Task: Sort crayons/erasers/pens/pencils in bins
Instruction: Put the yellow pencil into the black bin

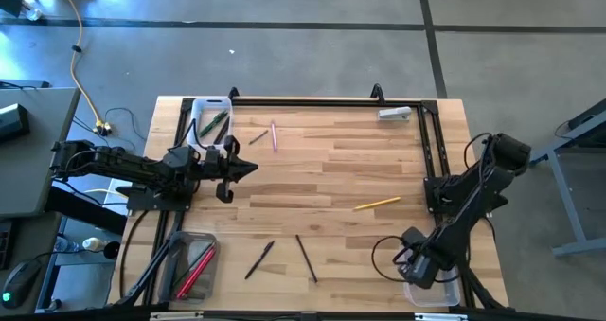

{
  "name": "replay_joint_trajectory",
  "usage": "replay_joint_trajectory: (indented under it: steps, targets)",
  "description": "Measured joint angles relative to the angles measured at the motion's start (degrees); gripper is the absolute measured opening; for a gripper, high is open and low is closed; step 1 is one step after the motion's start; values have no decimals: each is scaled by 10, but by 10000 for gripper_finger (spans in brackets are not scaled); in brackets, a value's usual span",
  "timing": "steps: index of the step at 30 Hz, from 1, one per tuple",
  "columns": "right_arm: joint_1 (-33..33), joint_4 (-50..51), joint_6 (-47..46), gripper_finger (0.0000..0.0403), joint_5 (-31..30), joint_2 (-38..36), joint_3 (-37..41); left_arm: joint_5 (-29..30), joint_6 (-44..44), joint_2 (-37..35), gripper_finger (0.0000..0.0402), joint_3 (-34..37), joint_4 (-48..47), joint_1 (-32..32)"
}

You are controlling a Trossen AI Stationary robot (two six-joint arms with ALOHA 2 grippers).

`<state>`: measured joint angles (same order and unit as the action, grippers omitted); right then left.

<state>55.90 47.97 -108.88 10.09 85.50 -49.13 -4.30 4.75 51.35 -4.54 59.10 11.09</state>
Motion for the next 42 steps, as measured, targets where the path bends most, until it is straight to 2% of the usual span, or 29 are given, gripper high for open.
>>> replay_joint_trajectory:
  steps: [3, 6, 10, 13, 19, 26, 33, 42]
  targets:
    - [0, 45, 19, 113, -14, -22, -36, 0, 0, 0, 0, 0, -6, 0]
    - [0, 101, 23, 100, -77, -47, -75, 0, 0, 0, 0, 0, -13, 0]
    - [-20, 132, 64, 53, -210, -79, -101, 1, 0, 0, 0, 0, -13, 0]
    - [-68, 129, 152, 10, -250, -88, -101, 7, -1, 0, 0, 0, -13, 0]
    - [-202, 107, 409, 36, -256, -77, -101, 9, -5, 0, 0, 0, -13, 0]
    - [-335, 102, 650, 85, -209, -44, -100, 9, -5, 0, 0, 0, -19, 0]
    - [-409, 79, 801, 125, -157, 27, -100, 9, -9, 0, 0, 0, -19, 0]
    - [-458, 43, 922, 129, -128, 129, -100, 9, -10, 0, 0, 0, -20, 0]
